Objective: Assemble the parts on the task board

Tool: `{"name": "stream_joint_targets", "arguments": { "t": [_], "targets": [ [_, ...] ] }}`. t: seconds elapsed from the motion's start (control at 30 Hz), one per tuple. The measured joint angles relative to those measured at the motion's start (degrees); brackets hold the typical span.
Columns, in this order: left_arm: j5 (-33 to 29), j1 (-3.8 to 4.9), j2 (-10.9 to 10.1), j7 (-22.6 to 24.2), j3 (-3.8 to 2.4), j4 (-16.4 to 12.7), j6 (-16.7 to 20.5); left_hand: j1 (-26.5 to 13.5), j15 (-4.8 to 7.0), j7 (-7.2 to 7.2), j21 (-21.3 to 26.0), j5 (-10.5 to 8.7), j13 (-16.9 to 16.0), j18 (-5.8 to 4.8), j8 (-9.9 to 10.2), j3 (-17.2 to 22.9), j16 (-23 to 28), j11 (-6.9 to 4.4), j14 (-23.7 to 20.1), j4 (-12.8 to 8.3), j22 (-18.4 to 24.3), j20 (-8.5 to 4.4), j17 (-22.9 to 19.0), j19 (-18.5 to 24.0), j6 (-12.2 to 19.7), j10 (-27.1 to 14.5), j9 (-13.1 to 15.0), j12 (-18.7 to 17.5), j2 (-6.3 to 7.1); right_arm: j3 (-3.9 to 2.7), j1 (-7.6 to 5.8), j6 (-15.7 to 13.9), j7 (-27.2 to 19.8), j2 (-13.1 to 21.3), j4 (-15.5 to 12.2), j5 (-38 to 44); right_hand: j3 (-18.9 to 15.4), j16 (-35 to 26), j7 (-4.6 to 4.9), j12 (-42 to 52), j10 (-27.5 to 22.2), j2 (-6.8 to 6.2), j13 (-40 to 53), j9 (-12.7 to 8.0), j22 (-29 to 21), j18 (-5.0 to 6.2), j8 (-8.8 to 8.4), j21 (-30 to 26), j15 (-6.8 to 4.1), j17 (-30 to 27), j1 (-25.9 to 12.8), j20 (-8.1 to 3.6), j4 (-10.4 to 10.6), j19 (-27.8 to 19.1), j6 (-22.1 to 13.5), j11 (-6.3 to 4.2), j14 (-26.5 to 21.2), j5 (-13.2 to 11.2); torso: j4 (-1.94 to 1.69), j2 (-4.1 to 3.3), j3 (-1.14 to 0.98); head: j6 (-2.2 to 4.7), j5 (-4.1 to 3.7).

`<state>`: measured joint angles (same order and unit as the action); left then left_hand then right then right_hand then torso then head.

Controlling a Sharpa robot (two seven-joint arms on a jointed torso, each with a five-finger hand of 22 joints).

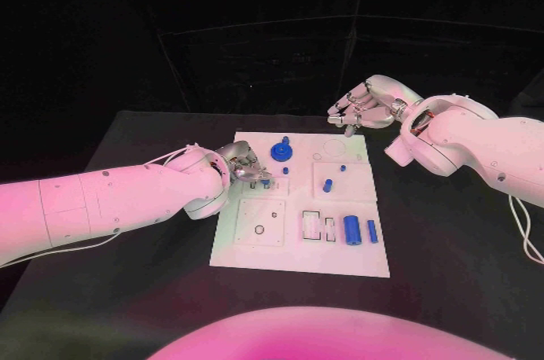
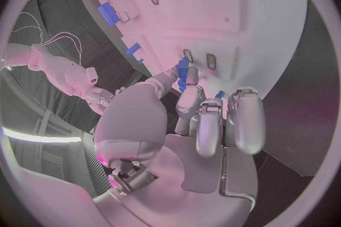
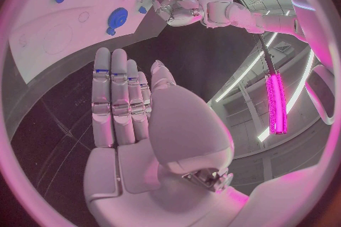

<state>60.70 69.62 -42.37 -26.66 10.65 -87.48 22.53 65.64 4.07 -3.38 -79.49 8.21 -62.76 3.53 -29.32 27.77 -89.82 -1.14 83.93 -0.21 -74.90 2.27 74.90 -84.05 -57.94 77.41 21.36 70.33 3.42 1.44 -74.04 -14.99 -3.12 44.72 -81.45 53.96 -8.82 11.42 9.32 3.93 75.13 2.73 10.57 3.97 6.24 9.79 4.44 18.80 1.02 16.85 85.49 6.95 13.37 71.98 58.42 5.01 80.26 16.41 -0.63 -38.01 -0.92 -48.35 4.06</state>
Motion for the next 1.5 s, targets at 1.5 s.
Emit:
{"name": "stream_joint_targets", "arguments": {
  "t": [1.5],
  "targets": [
    [0.3,0.07,1.1,-0.8,-0.09,0.8,-2.9,-0.6,-0.01,0.10,0.0,-0.22,-0.3,0.00,-0.7,1.0,0.0,0.00,0.0,-0.4,0.0,0.00,0.0,0.0,-0.1,0.4,0.4,0.2,0.68,0.00,0.00,0.0,-0.1,0.0,0.0,-0.1,-0.2,0.0,0.00,0.0,0.0,0.00,0.0,0.0,-0.1,0.00,0.00,0.0,0.00,0.0,0.0,0.00,0.2,0.0,0.0,0.00,0.0,0.2,-0.01,0.01,-0.05,-0.37,-0.20]
  ]
}}
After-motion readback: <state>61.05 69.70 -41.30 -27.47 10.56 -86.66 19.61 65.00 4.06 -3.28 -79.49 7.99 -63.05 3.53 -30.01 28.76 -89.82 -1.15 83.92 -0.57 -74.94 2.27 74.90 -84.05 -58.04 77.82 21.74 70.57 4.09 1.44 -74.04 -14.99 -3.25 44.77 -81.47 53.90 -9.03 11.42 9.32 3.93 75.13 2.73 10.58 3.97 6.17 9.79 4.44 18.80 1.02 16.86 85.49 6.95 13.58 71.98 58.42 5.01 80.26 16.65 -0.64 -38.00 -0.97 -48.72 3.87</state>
